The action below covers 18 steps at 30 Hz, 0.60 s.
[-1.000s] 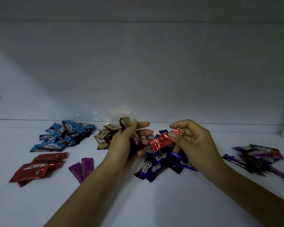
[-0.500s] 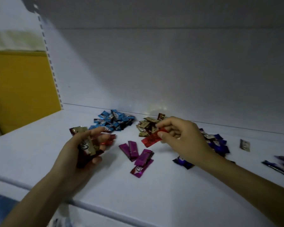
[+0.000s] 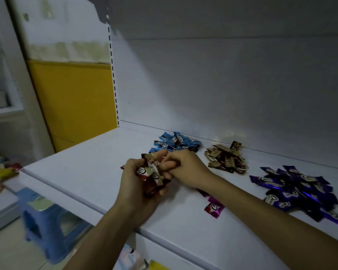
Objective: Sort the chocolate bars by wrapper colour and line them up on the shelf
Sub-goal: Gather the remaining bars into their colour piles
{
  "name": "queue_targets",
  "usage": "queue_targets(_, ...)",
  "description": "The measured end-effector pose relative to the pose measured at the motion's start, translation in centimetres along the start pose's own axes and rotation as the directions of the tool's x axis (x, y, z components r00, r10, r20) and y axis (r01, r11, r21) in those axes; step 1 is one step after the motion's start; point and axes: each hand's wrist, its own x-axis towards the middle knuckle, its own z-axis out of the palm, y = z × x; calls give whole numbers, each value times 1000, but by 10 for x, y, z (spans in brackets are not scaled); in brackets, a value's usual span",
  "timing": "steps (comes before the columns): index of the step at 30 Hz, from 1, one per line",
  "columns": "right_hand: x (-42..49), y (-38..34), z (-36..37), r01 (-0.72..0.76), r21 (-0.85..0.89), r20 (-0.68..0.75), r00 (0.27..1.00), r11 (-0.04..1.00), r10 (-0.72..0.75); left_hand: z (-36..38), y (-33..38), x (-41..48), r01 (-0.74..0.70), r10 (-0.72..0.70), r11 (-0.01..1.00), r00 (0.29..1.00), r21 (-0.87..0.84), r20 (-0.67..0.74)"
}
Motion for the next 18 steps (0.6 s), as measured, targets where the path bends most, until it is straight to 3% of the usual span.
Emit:
queue_targets(5,-2,-10,-13,-9,335,-94,995,942,43,-4,-2,2,-20,17,998,999,67,47)
queue_targets(8,-8,-21,-24,-107,428,178,983,898,32,-5,-5,1,-24,6,967,997,253,74)
queue_targets(10,-12,-25,-26,-113,405,259,966,907,5,-5,-7,1,-32,3,938,996,346,85)
queue_targets(14,-14,-29,-24,-92,478,209,978,873,-12,-3,-4,-3,-65,24,932,993,358,119)
queue_targets(18,-9,-20,-35,-154,557,18,985,816,174,-4,-8,-2,-58,16,925,993,374,114)
